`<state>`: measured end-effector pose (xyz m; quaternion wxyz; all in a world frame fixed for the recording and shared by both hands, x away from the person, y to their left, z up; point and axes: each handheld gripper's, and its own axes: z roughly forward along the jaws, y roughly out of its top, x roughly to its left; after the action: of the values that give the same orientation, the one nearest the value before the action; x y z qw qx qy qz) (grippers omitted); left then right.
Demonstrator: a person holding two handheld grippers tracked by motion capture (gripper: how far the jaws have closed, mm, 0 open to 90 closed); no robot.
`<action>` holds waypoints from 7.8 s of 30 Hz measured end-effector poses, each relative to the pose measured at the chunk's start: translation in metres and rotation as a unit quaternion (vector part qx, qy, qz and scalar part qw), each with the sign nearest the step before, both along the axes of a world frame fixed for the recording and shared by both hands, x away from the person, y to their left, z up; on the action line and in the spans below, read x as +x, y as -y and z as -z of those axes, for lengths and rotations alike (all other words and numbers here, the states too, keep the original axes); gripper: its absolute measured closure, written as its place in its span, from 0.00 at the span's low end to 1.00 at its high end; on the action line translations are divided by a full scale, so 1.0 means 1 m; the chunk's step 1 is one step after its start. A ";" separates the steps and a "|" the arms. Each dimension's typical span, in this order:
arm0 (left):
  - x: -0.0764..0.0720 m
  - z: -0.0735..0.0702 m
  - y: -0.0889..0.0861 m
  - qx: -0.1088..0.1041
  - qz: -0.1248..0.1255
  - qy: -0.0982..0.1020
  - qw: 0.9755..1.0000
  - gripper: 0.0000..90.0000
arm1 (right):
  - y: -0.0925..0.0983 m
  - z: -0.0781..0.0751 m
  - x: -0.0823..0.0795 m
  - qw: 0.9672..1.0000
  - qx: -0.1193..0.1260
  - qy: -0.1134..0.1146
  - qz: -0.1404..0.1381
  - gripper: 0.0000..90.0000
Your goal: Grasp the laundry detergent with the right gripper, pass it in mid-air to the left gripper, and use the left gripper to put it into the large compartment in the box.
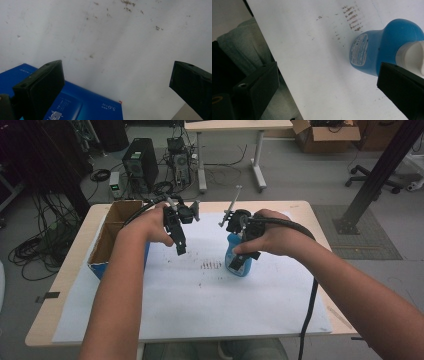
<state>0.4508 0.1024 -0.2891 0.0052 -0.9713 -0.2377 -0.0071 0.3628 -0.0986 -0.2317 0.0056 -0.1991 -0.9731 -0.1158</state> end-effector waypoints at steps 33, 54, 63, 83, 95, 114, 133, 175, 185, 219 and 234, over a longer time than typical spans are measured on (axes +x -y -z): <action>-0.021 -0.009 -0.003 0.012 0.021 0.002 1.000 0.00 | 0.003 0.004 -0.004 1.000 -0.004 0.001 -0.002 0.05; -0.066 -0.023 0.010 0.010 0.069 0.021 0.997 0.00 | 0.010 0.008 -0.013 1.000 -0.005 0.000 0.003 0.05; -0.085 -0.022 0.018 0.018 0.099 0.019 0.995 0.00 | 0.006 0.008 -0.015 1.000 -0.007 -0.001 0.001 0.05; -0.112 -0.009 0.015 0.009 0.129 0.011 0.992 0.00 | 0.027 0.021 -0.012 1.000 0.004 -0.004 0.024 0.05; -0.120 -0.008 0.017 0.010 0.135 0.012 0.991 0.00 | 0.051 0.042 -0.003 0.999 0.010 -0.002 0.050 0.05; -0.124 -0.004 0.011 0.009 0.138 0.011 0.990 0.00 | 0.084 0.073 0.012 0.995 0.062 0.008 0.073 0.05; -0.129 -0.001 0.011 0.011 0.137 0.004 0.991 0.00 | 0.097 0.094 0.023 0.989 0.118 0.029 0.079 0.05; -0.129 0.009 0.016 0.012 0.143 -0.010 0.990 0.00 | 0.090 0.131 0.033 0.969 0.212 0.078 0.105 0.03; -0.130 0.011 0.017 0.009 0.142 -0.012 0.990 0.00 | 0.087 0.139 0.033 0.963 0.227 0.094 0.110 0.03; -0.132 0.014 0.015 0.013 0.137 -0.020 0.990 0.00 | 0.083 0.164 0.034 0.940 0.285 0.134 0.131 0.02; -0.133 0.015 0.014 0.010 0.137 -0.021 0.990 0.00 | 0.079 0.168 0.034 0.934 0.293 0.152 0.136 0.02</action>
<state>0.3181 0.0888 -0.3040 0.0190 -0.9945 -0.1022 0.0105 0.3971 -0.1774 -0.3999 -0.1004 -0.2991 -0.8486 -0.4247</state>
